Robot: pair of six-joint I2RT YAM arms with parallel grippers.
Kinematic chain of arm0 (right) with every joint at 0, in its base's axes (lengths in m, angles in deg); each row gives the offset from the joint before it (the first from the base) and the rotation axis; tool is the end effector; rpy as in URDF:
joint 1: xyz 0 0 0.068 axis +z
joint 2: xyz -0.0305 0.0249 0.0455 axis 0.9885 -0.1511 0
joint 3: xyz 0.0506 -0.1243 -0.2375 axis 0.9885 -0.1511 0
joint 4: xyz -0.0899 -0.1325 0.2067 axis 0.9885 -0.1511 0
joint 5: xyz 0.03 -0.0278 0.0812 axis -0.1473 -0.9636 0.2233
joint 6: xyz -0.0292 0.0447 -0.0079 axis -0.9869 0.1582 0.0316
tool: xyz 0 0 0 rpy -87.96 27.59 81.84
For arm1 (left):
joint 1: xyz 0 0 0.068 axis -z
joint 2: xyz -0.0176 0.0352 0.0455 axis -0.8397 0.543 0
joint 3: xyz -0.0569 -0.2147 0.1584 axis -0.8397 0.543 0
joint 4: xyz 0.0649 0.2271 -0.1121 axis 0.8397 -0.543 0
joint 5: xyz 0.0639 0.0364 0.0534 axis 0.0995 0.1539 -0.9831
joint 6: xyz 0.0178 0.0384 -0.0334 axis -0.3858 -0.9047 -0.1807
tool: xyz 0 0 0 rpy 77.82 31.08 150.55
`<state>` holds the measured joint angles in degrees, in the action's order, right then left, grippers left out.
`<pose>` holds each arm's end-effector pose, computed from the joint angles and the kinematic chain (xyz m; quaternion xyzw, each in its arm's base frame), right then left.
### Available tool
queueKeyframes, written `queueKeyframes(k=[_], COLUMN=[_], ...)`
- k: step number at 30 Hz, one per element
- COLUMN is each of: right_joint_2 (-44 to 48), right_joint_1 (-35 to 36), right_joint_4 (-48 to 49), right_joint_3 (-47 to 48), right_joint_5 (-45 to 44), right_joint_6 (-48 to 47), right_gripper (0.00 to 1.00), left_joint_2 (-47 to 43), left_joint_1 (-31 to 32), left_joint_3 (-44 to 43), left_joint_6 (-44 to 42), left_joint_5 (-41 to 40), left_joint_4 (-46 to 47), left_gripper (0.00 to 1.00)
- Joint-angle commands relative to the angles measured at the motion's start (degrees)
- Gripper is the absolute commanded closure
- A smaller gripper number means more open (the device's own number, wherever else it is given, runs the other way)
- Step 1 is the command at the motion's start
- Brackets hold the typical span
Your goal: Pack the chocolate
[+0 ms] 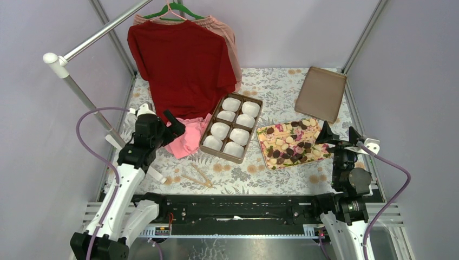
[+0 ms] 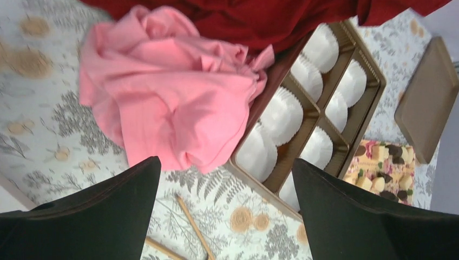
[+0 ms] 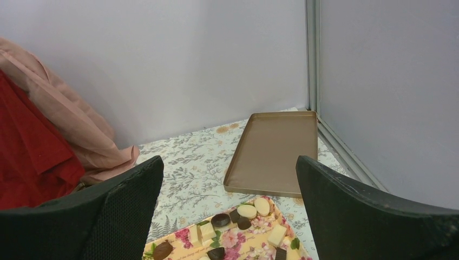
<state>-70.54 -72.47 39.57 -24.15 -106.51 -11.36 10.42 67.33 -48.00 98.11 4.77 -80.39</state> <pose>0.0763 0.0006 0.3105 0.1056 0.5579 -0.0020 0.8232 0.1786 -0.0292 0.2981 -0.2298 0.8444 -0.1631 0.4556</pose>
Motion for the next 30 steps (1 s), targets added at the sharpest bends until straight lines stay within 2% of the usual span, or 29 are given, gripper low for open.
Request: queueKeyframes(k=[1,12,25,30], right_joint_2=[1.1,1.6,1.8,2.0], right_joint_1=[0.4,0.9,1.4,1.5], right_joint_4=[2.5,2.4,2.5,2.2], right_joint_3=[0.2,0.0,-0.3,-0.2], right_joint_5=[1.0,1.3,1.5,1.7], right_joint_6=[0.3,-0.3,-0.4,-0.4], right_gripper=[0.0,0.0,0.0,0.0], left_joint_2=[1.9,10.1,12.7,14.7], left_joint_1=[1.3,14.0,17.9,18.1], left_joint_3=[1.3,3.1,7.2,8.4], left_joint_6=[6.5,15.8,21.9,23.4], left_joint_5=[5.8,-0.7,-2.2,-1.5], left_joint_4=[-6.3,-10.5,-10.9,-9.5], left_gripper=[0.01,0.01,0.01,0.13])
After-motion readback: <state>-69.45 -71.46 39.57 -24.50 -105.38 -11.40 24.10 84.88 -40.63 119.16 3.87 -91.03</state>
